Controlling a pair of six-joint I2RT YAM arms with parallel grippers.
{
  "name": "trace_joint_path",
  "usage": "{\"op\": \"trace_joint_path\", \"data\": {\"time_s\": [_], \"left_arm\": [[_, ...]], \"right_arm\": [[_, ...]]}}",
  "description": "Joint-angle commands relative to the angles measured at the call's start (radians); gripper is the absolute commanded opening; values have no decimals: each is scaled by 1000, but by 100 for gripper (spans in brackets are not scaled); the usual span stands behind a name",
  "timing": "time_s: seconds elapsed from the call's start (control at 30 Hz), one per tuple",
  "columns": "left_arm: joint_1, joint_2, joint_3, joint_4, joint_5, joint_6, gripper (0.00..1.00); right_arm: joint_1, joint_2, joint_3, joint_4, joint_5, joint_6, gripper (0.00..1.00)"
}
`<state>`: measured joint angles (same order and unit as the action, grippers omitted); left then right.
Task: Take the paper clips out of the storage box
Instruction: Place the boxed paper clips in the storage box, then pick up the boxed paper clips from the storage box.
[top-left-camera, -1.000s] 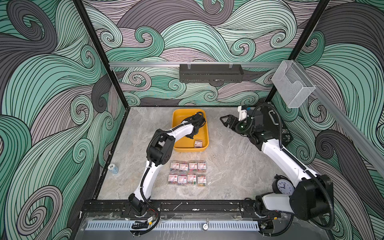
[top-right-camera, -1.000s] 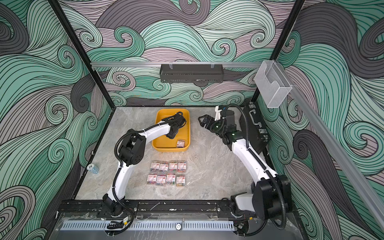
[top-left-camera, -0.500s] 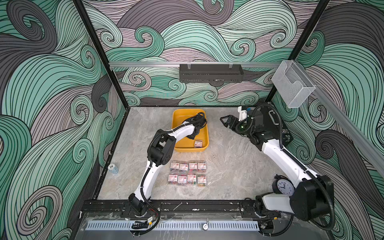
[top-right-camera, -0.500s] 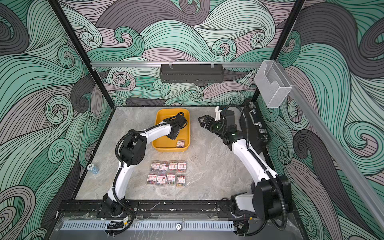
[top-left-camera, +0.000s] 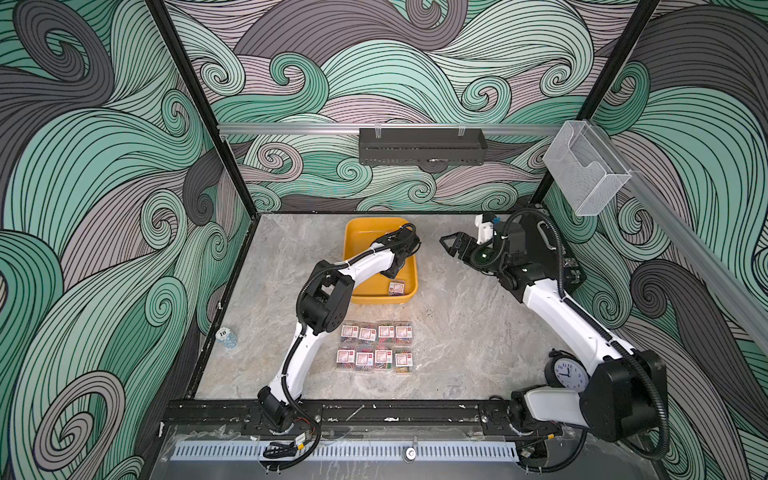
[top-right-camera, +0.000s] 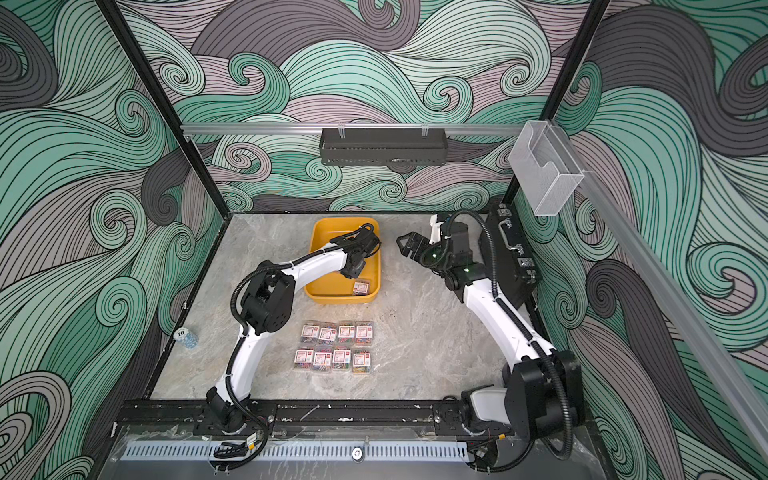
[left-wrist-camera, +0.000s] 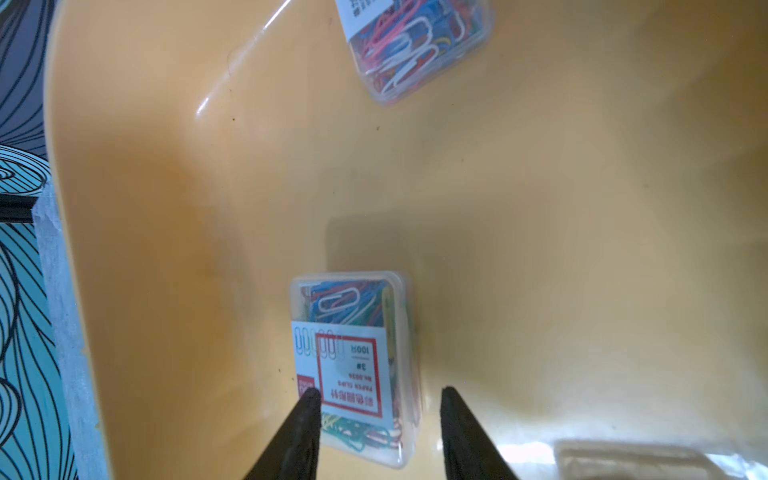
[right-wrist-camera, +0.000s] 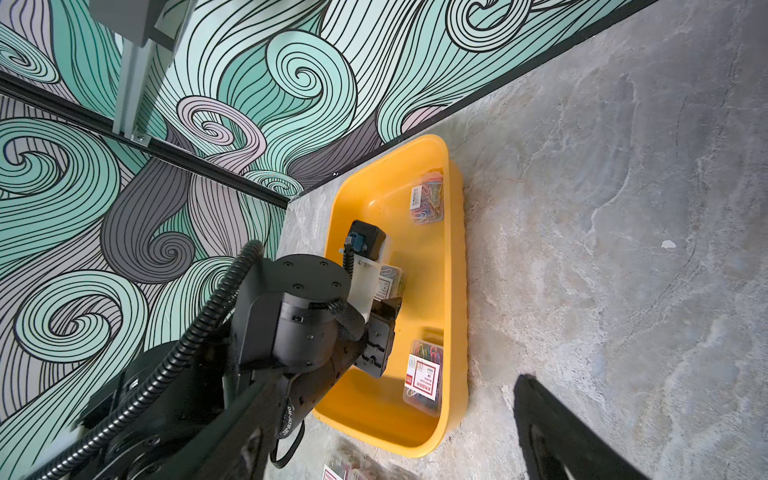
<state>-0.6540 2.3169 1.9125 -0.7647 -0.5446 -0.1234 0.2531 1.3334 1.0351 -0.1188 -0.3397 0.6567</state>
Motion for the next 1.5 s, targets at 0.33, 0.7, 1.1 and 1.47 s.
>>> {"op": "trace_joint_path", "data": {"time_s": [0.33,0.7,1.1,1.47], "left_arm": [[170,-180,-121,38,346,-124,59],[207,-137,-109,7,483,-146,61],[207,-94,-106,13,584,-176,62],[183,-90,-107,112,816,-176,62]], "right_arm": [[-4,-4,-10,-10,12,-40,88],[-2,10,-1,-25,11,-54,88],[-3,-14,14,-65,28,-75,90],[-3,-11,19,-67,29,-76,90]]}}
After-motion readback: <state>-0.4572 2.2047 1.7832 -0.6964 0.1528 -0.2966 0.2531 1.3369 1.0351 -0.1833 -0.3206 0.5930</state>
